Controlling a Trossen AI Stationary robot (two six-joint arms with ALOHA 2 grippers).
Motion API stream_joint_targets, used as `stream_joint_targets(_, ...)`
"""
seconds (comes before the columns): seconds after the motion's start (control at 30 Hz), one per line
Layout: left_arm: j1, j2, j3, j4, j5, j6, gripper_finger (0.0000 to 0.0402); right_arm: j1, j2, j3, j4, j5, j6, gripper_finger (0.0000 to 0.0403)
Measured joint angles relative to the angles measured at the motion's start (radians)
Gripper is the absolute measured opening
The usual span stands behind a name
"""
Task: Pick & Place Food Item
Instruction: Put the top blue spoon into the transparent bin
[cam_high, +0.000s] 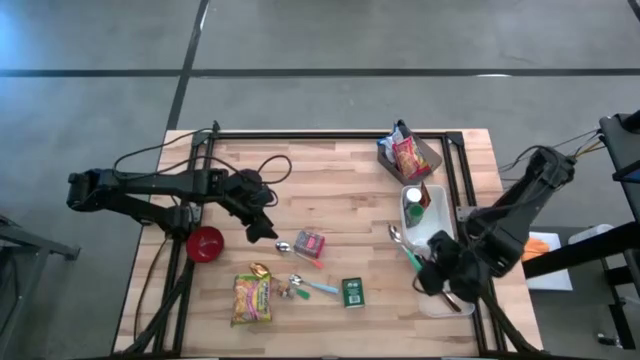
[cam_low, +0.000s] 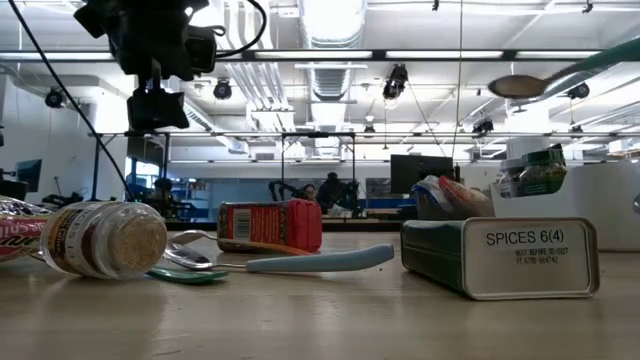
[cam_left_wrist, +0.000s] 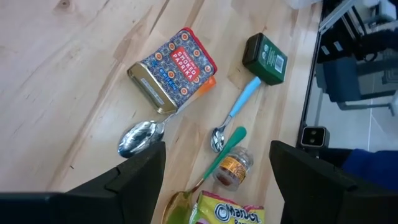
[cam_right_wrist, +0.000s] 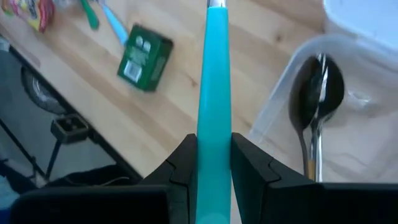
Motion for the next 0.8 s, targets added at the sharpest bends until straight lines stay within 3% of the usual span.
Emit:
stream_joint_targets(0.3,0.000,0.000,0.000,0.019,0.000,-0.040,0.0289,0.162,0.007,0.000,-0.021,0.002,0.133,0.0059)
stream_joint_targets(0.63,0.001,0.000,0.000,0.040,0.000,-0.082,0.0289,0.311,0.020,-0.001,-0.054,0.002,0.130,0.0059)
stream_joint_targets(0.8,0.001,0.000,-0.001,0.040,0.000,-0.107,0.0289,0.400,0.026,-0.015,-0.092,0.002,0.208,0.0059)
